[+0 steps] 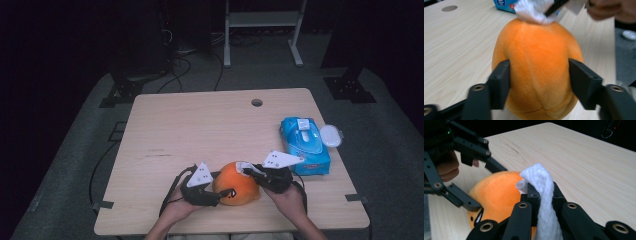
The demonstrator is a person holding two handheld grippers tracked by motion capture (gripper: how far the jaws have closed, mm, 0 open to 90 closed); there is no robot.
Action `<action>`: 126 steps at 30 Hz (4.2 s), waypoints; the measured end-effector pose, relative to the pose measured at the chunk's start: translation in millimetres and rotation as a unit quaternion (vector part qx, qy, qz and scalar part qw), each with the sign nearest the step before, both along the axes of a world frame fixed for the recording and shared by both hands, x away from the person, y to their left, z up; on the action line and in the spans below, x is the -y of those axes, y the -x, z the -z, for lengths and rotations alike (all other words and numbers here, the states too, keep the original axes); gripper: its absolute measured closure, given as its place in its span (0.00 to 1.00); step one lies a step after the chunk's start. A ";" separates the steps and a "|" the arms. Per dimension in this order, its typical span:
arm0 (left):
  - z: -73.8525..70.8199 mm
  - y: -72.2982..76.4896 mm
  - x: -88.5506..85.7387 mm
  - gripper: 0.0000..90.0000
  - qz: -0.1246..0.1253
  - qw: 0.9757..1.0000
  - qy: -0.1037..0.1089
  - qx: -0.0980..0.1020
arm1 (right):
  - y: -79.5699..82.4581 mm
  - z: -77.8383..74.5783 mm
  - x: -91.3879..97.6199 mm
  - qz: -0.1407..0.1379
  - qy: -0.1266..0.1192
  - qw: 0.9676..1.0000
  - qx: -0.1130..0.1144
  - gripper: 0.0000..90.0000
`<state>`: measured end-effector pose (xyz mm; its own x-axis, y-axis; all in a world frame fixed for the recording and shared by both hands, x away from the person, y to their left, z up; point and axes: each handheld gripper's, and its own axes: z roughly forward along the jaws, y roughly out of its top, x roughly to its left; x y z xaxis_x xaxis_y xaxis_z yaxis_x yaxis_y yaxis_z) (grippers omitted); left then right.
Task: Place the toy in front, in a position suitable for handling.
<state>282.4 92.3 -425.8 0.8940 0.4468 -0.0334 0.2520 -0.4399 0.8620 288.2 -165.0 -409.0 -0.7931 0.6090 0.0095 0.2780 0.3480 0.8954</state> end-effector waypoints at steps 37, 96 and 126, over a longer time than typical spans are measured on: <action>7.9 -9.1 -14.9 0.38 -0.010 0.999 0.009 -0.030 | 4.8 0.1 5.7 0.004 0.002 1.000 0.000 0.91; 0.0 6.3 7.5 0.31 -0.020 0.998 -0.015 0.050 | -16.5 4.2 21.7 0.017 -0.063 0.996 -0.059 0.91; 1.5 -0.8 -1.6 0.36 -0.035 0.999 0.003 -0.001 | 10.9 -5.6 3.9 -0.027 -0.030 0.999 -0.008 0.91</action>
